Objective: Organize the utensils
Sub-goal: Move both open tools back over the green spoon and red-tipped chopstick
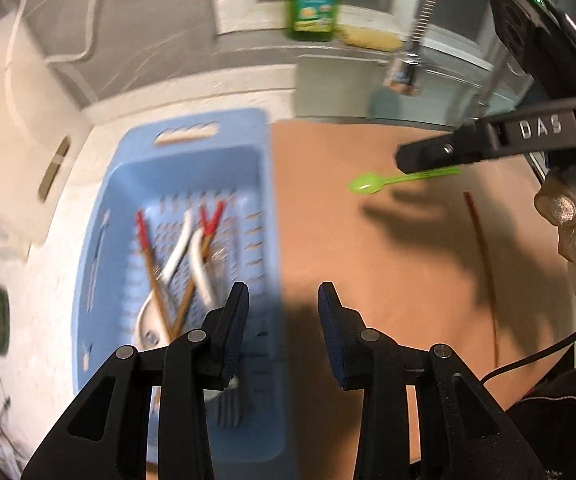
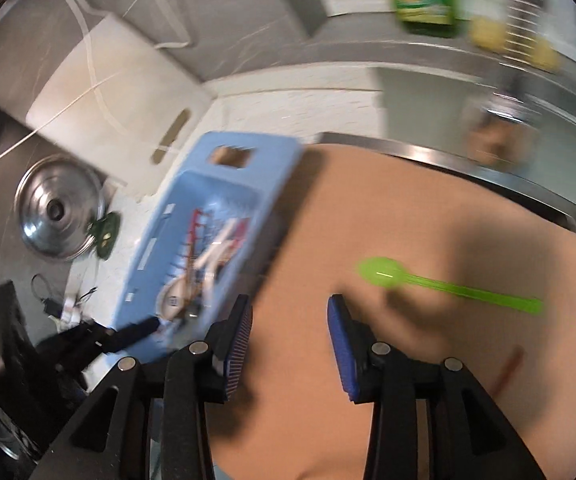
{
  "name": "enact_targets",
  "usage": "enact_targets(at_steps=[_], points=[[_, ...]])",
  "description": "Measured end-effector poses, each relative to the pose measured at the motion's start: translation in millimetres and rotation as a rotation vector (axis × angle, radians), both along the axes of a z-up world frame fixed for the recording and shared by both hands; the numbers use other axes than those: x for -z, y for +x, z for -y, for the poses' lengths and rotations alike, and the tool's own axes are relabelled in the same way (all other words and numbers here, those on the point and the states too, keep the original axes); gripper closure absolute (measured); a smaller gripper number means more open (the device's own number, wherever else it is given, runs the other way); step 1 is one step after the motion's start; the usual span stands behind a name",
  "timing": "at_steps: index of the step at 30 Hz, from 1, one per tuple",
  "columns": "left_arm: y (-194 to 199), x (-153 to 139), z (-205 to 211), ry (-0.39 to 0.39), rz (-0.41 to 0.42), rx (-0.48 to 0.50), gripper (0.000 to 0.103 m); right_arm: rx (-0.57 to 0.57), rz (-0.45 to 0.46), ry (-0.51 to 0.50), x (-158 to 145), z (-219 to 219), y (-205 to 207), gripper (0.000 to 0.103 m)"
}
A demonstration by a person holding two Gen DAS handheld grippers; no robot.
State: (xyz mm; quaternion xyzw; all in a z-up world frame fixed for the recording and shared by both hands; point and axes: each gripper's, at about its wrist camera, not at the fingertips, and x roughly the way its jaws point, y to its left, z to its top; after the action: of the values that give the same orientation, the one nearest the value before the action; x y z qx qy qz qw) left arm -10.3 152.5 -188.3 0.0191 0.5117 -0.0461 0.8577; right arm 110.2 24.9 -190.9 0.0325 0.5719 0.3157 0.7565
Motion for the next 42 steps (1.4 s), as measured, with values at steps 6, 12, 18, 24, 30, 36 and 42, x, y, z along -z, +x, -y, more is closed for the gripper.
enact_targets(at_steps=[6,12,18,24,30,36,42], points=[[23,6,35,0.012,-0.002,0.124,0.067,0.088,0.098,-0.066,0,60,-11,0.065],[55,19,65,-0.005,-0.047,0.259,0.066,0.201,0.128,-0.092,11,108,-23,0.063],[100,32,82,-0.016,-0.098,0.339,0.066,0.255,0.056,-0.115,30,130,-33,0.063],[132,45,106,-0.012,-0.153,0.425,0.066,0.279,-0.027,-0.123,48,136,-43,0.063],[146,62,131,0.043,-0.192,0.511,0.066,0.299,-0.068,-0.128,60,136,-47,0.063],[157,80,145,0.108,-0.212,0.547,0.066,0.31,-0.101,-0.133,69,130,-46,0.063],[154,82,148,0.104,-0.22,0.567,0.078,0.293,-0.082,-0.171,73,116,-46,0.063]])
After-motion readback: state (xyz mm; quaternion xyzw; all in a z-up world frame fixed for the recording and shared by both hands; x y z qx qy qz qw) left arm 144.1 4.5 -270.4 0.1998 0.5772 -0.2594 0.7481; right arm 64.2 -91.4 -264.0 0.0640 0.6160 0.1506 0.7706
